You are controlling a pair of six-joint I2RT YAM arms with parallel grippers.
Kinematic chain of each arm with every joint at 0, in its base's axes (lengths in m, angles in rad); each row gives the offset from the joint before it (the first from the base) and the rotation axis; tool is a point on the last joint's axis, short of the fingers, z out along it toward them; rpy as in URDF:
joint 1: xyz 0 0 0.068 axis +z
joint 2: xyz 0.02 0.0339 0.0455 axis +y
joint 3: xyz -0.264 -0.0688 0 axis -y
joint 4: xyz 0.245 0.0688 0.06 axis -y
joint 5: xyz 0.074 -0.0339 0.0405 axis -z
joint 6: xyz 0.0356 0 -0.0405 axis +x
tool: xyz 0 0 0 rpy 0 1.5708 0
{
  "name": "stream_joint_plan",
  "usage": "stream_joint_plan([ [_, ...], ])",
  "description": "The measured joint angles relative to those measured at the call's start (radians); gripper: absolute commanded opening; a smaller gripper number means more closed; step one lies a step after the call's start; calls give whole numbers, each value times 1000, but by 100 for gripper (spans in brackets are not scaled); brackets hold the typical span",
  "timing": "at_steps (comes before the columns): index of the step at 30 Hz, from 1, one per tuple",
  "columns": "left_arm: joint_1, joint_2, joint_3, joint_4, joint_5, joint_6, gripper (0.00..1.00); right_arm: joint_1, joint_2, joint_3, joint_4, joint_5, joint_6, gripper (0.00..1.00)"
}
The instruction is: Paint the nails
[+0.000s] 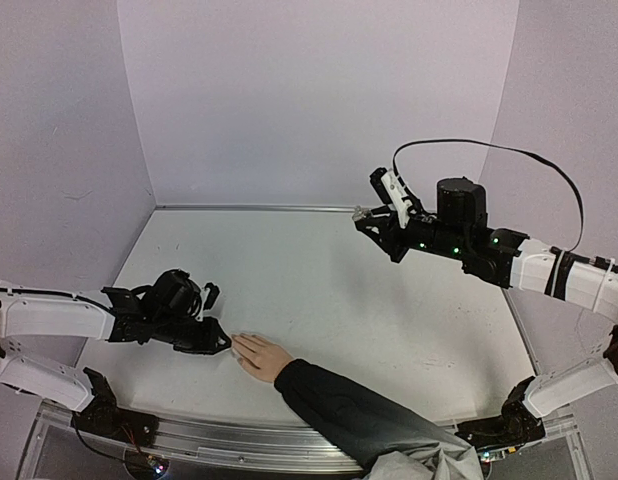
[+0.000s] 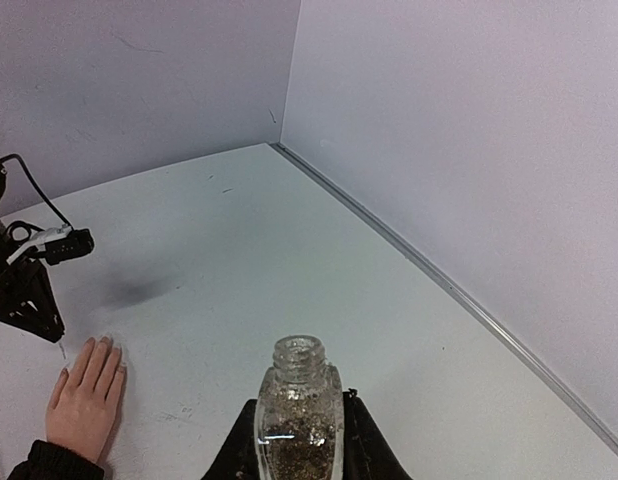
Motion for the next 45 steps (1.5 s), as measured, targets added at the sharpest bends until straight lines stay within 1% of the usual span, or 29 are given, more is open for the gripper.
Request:
stream_joint_plan([
  [10,-19,52,0,3,42,0,0,0,0,0,0,0,0,0],
  [29,-26,86,1,64,70,1,0,0,0,0,0,0,0,0],
  [39,-27,92,1,65,69,0,0,0,0,0,0,0,0,0],
  [45,-27,92,1,65,42,-5,0,0,0,0,0,0,0,0],
])
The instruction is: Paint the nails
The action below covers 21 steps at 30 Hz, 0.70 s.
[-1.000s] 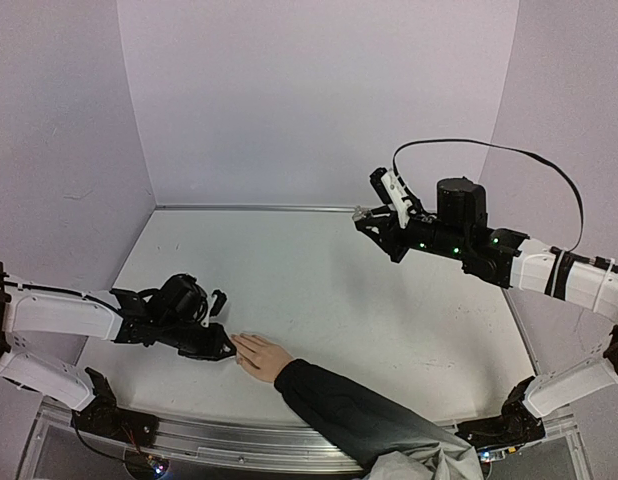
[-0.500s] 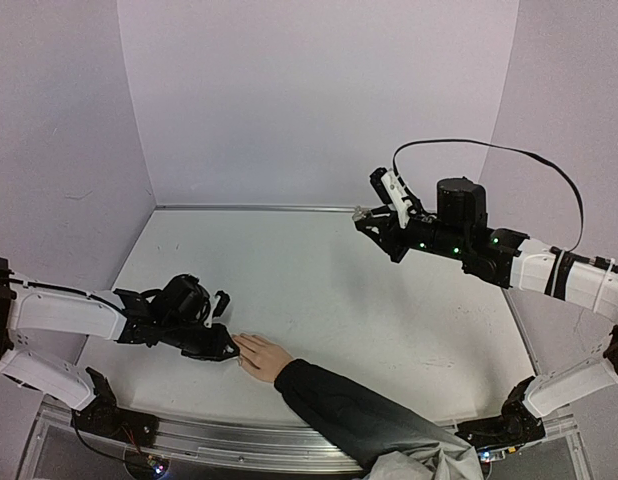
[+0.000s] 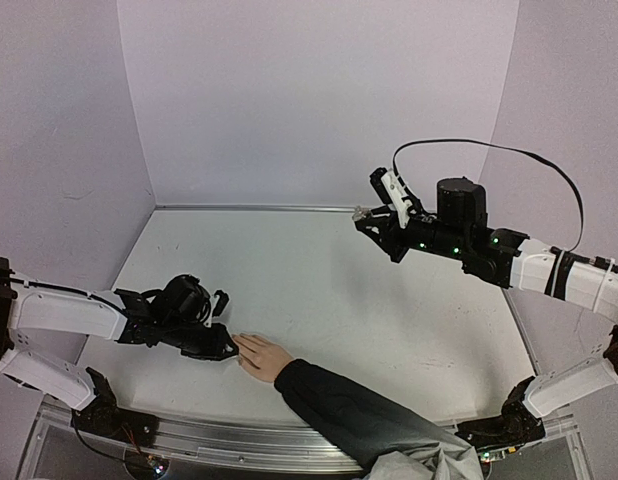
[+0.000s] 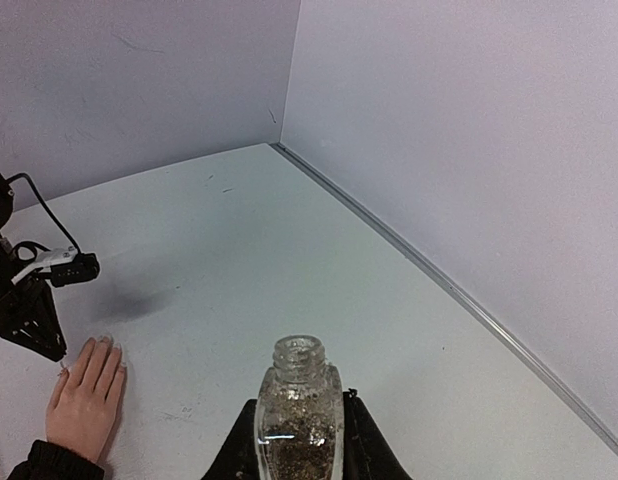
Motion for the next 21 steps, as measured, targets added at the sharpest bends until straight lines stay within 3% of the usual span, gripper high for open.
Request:
stream_joint_plan([
  [21,0,-3,0,-1,-87,2,0,0,9,0,0,0,0,0],
])
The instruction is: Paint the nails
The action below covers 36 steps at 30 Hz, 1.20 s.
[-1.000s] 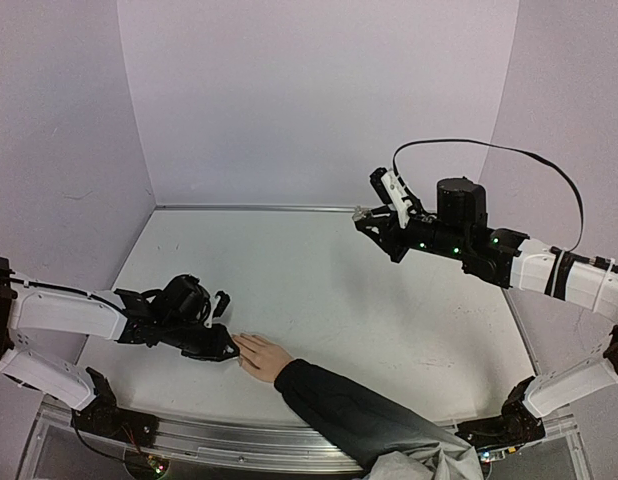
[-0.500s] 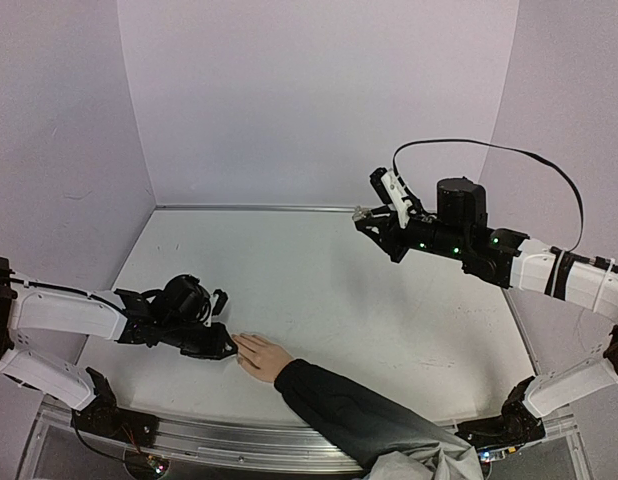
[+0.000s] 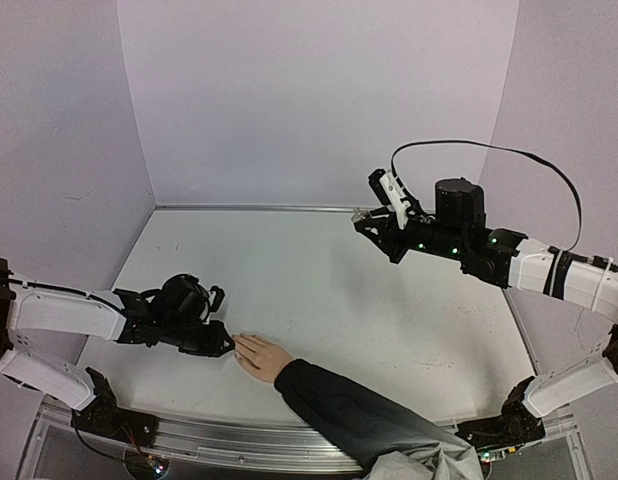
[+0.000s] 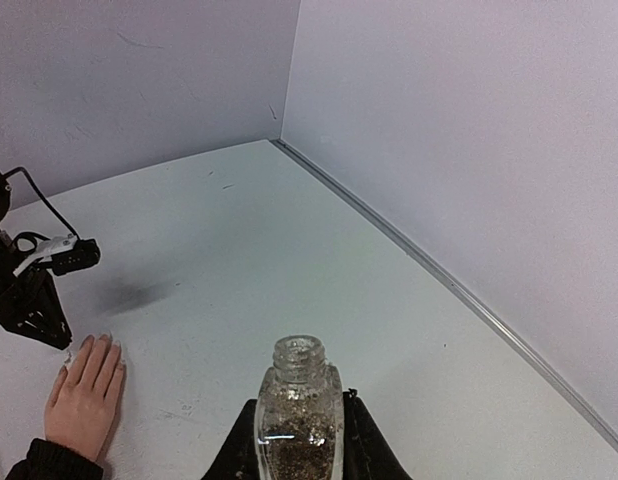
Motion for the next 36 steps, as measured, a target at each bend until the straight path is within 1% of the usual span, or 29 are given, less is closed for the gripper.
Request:
stream_joint_plan([
  [12,0,-115,0,-63,-23,-5,0,0,0,0,0,-2,0,0],
  [19,-2,-114,0,-64,-12,-16,0,0,0,0,0,-8,0,0],
  [28,-16,-63,2,-62,23,-14,0,0,0,0,0,-8,0,0],
  [36,-19,-56,2,-44,53,-11,0,0,0,0,0,-8,0,0],
])
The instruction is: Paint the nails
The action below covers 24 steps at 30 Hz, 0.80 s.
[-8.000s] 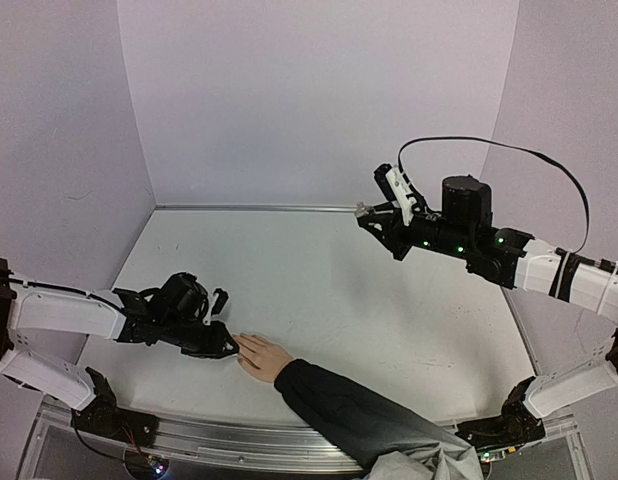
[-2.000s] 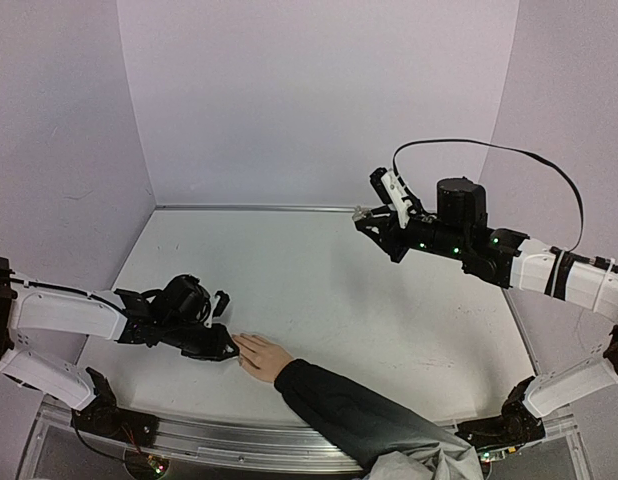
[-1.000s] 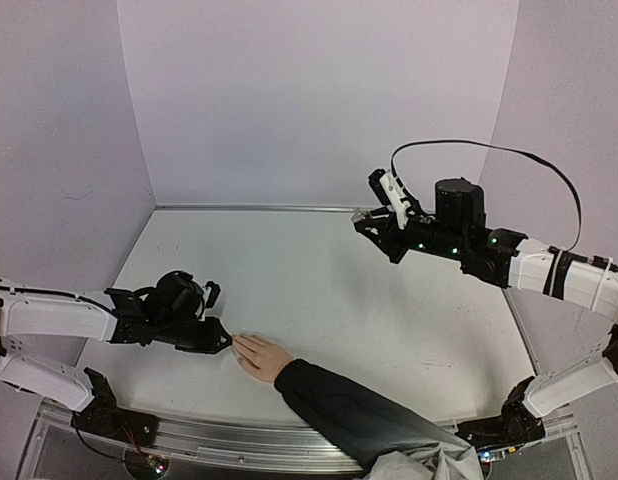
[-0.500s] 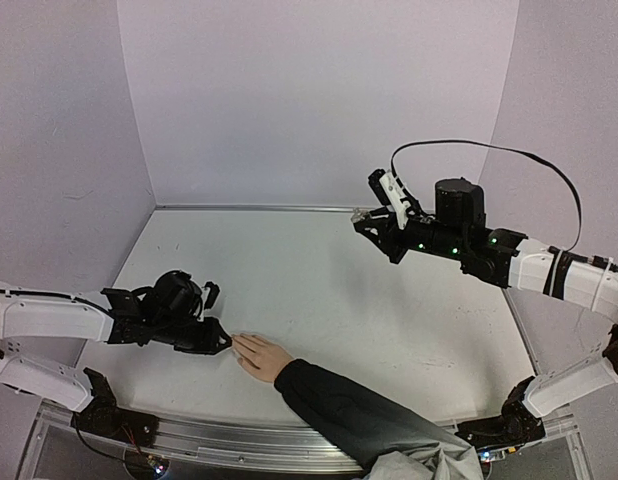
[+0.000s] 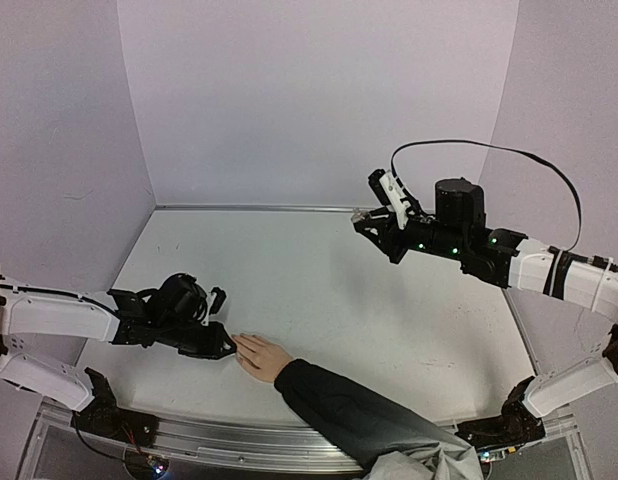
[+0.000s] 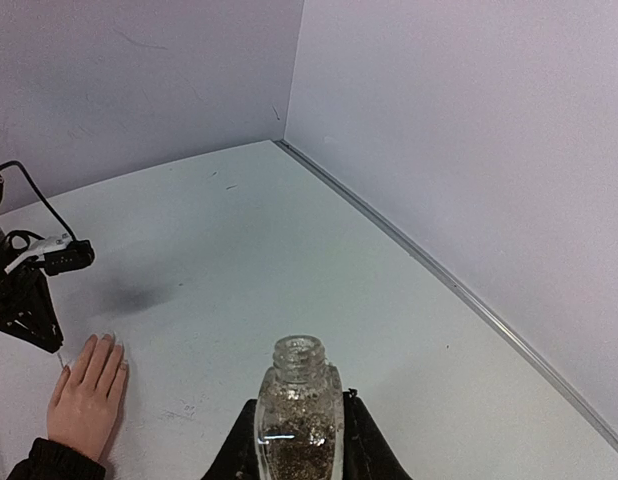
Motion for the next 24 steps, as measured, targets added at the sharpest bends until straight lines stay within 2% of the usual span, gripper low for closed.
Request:
stream_joint_plan([
  [24,0,39,1,28,-5,13,0,0,0,0,0,0,0,0],
])
